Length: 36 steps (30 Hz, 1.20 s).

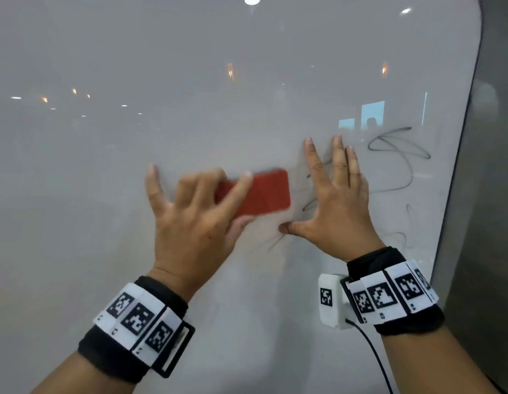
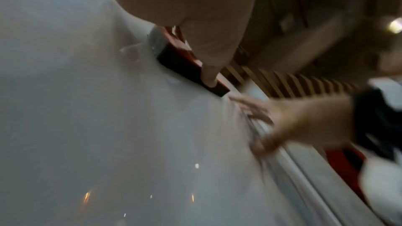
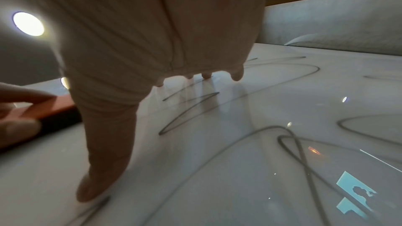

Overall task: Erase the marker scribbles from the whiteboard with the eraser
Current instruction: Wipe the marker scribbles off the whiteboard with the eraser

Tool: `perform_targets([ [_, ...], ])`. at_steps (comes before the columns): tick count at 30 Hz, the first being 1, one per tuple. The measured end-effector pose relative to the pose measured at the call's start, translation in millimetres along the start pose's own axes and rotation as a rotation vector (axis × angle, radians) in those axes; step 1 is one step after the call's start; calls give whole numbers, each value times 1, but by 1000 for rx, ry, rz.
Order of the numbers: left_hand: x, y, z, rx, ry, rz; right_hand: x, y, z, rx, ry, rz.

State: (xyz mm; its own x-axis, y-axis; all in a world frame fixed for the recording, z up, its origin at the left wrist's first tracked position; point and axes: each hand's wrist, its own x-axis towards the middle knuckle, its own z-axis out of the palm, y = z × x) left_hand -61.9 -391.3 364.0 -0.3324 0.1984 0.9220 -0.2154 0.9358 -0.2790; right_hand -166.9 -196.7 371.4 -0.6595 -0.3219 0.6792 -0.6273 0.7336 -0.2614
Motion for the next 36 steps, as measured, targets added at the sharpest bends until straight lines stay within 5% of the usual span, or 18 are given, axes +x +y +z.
perform_targets([
  [4,31,-21,-9,-85,104,-323,0,3,-1,25,-12,-5],
  [10,5,-20,-7,4,-10,59,0,1,0,36,5,-18],
  [15,29,-24,-11,-77,90,-287,0,3,-1,23,-8,-22],
  [20,5,-12,-5,9,-20,37,0,7,-7,-33,-23,-55],
  [26,8,-6,-2,-43,-7,-75,2,9,-8,-17,8,-76],
  [36,9,-11,-1,-24,-42,4,2,8,-7,-18,-4,-53],
])
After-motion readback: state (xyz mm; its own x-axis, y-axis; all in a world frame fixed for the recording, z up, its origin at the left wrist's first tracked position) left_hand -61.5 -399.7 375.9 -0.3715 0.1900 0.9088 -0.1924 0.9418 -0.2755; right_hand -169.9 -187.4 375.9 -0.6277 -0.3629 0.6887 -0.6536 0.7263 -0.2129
